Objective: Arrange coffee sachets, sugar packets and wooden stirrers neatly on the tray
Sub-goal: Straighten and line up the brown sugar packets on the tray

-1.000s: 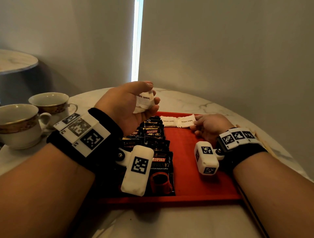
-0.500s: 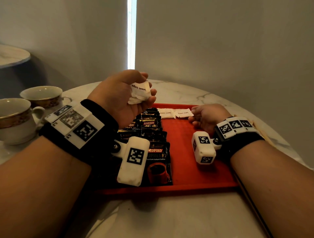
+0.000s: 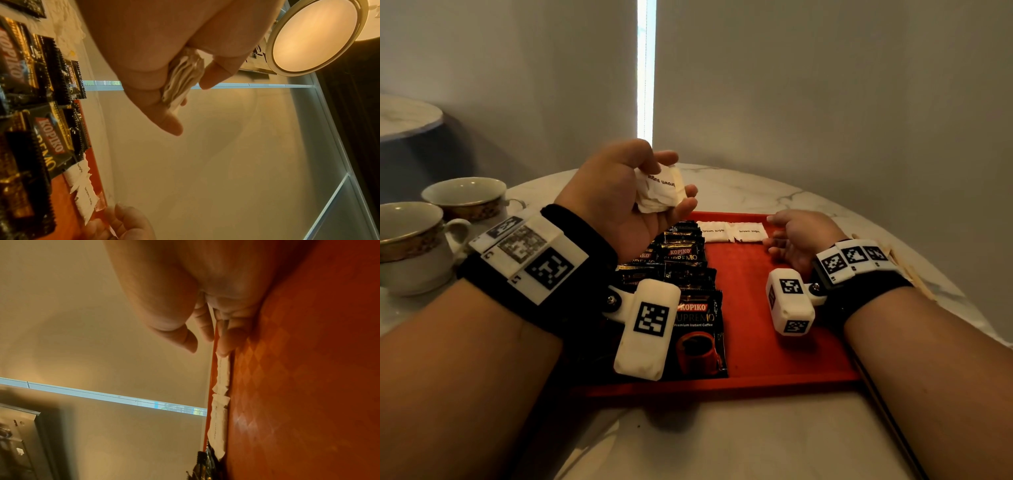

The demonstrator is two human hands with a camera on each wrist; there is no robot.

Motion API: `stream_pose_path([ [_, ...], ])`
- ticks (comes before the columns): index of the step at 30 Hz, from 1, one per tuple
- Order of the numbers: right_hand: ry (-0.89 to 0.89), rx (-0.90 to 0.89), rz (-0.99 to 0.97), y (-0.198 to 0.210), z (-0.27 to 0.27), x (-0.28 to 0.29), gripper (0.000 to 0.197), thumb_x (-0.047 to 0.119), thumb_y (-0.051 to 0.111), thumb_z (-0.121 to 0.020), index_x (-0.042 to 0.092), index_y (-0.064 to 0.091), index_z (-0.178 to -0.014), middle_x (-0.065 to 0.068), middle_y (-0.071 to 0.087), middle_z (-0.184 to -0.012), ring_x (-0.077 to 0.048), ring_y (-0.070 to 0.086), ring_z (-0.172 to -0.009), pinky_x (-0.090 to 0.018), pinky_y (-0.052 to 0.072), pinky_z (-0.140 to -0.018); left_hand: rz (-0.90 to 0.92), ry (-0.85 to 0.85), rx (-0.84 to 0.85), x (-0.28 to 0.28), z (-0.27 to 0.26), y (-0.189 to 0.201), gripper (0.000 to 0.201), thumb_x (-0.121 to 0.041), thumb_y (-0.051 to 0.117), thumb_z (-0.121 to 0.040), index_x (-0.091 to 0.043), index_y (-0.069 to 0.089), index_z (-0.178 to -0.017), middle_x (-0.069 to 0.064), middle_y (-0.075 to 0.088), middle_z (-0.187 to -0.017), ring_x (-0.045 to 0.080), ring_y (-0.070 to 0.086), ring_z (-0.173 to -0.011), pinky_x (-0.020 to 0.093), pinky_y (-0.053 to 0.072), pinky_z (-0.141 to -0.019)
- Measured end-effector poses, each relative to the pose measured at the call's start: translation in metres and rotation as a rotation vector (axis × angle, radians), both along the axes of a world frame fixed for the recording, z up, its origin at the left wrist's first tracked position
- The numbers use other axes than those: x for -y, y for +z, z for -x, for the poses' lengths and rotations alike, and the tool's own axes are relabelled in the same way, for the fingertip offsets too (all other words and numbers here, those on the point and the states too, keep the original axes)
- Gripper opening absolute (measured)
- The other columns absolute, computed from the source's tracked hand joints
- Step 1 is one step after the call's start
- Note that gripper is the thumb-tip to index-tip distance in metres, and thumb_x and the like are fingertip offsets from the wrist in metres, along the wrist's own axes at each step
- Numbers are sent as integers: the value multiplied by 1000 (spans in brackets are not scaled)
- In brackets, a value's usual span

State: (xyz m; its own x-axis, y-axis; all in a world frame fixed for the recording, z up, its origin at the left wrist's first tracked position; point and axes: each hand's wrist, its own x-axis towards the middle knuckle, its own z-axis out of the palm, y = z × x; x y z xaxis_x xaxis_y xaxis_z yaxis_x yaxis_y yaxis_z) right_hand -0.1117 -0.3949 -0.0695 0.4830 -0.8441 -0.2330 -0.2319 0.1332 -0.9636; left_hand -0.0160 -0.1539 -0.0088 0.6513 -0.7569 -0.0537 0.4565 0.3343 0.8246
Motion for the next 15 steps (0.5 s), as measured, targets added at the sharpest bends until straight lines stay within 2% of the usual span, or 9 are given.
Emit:
stream_pose_path([
  [5, -9, 43, -13, 0, 1, 0, 9, 16, 62, -95, 8, 60, -98, -9, 54, -88, -19, 58, -61, -26, 46, -42, -3, -12, 2, 2, 1, 0, 37, -7, 37, -93, -4, 61, -121, 28, 55, -123, 36, 69, -102, 36, 62, -73],
  [9, 38, 170, -35, 12, 2, -7, 14, 23, 62, -96, 11, 63, -104, -6, 59, -90, -16, 58, -67, -25, 45, -45, -50, -71, 92, 4, -1, -3, 34, -4, 43, -94, -6, 57, -125, 22, 62, -123, 33, 75, -93, 40, 62, -70],
  [12, 221, 336, -53, 36, 7, -28, 20, 33, 61, -96, 14, 64, -100, -1, 59, -79, -12, 57, -62, -22, 44, -48, -67, -86, 143, 4, -2, -5, 38, -6, 51, -94, 3, 54, -131, 18, 67, -118, 26, 74, -85, 36, 61, -65],
  [15, 450, 404, -5, 55, 15, -56, 34, 45, 63, -83, 13, 63, -98, 1, 61, -76, -12, 58, -64, -23, 43, -52, -39, -69, 157, 5, -2, -4, 25, -7, 56, -96, -2, 56, -120, 12, 71, -98, 18, 72, -71, 29, 58, -59],
])
